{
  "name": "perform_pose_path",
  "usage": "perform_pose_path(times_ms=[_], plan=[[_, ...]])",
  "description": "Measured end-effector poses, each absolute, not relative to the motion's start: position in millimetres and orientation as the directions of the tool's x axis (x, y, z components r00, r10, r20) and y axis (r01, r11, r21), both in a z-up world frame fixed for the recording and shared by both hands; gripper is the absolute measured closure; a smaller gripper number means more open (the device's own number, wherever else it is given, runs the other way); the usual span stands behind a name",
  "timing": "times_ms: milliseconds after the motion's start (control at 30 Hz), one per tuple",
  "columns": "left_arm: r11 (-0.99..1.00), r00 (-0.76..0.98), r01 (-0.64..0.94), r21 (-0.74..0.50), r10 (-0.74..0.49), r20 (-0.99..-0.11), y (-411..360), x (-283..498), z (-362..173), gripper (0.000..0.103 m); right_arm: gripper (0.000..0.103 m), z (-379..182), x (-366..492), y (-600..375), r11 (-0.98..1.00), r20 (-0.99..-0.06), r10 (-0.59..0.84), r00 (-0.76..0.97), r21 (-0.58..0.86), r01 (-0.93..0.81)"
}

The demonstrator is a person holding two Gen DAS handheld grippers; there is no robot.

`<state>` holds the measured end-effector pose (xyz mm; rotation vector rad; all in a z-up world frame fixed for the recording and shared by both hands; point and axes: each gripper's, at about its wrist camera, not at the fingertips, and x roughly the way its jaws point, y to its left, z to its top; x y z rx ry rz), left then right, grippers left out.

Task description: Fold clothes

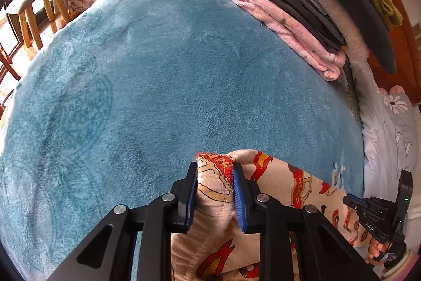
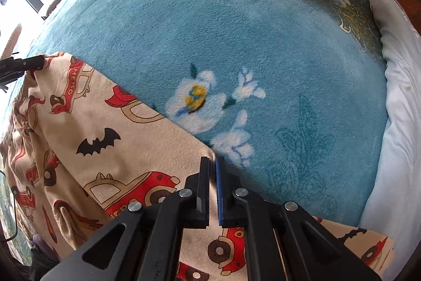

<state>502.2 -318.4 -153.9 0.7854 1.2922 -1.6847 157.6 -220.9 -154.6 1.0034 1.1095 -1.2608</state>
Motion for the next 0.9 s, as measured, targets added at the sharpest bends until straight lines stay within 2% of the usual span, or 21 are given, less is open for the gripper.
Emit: perform_pose_path(times_ms=[233, 300, 467, 633, 700, 767, 900], plan=[[-0.141, -0.466, 0.884, -0.445, -0.342, -0.816, -347.0, 492.5, -134.0, 0.079, 0.1, -122.1, 146.2, -255.3, 0.029, -0.949, -0.302, -0.09, -0.104, 0.994], [-0.116, -0.449, 0.892, -0.436, -0.328, -0.831, -358.5, 488.2, -144.8, 0.079, 0.1, -114.8, 145.1, -267.6, 0.026, -0.938, -0.329, -0.112, -0.127, 0.992], [-0.048, -0.438, 0.895, -0.443, -0.281, -0.854, -360.1, 496.6, -167.1, 0.079, 0.1, -141.0, 144.0, -287.5, 0.003, -0.945, -0.298, -0.137, -0.145, 0.99], [-0.044, -0.461, 0.883, -0.466, -0.263, -0.848, -354.0, 501.6, -161.3, 0.075, 0.098, -158.8, 134.7, -289.7, -0.075, -0.957, -0.264, -0.122, -0.106, 0.992], [-0.017, -0.44, 0.892, -0.452, -0.261, -0.859, -347.7, 502.5, -159.4, 0.067, 0.091, -150.9, 124.5, -286.4, -0.131, -0.953, -0.281, -0.111, -0.076, 0.988], [0.021, -0.423, 0.895, -0.445, -0.277, -0.863, -335.2, 505.7, -157.4, 0.065, 0.066, -138.5, 108.9, -277.6, -0.206, -0.945, -0.305, -0.119, -0.057, 0.977], [0.049, -0.369, 0.912, -0.407, -0.334, -0.867, -314.1, 507.5, -144.3, 0.065, 0.065, -114.8, 67.3, -242.2, -0.322, -0.931, -0.334, -0.145, -0.032, 0.946]])
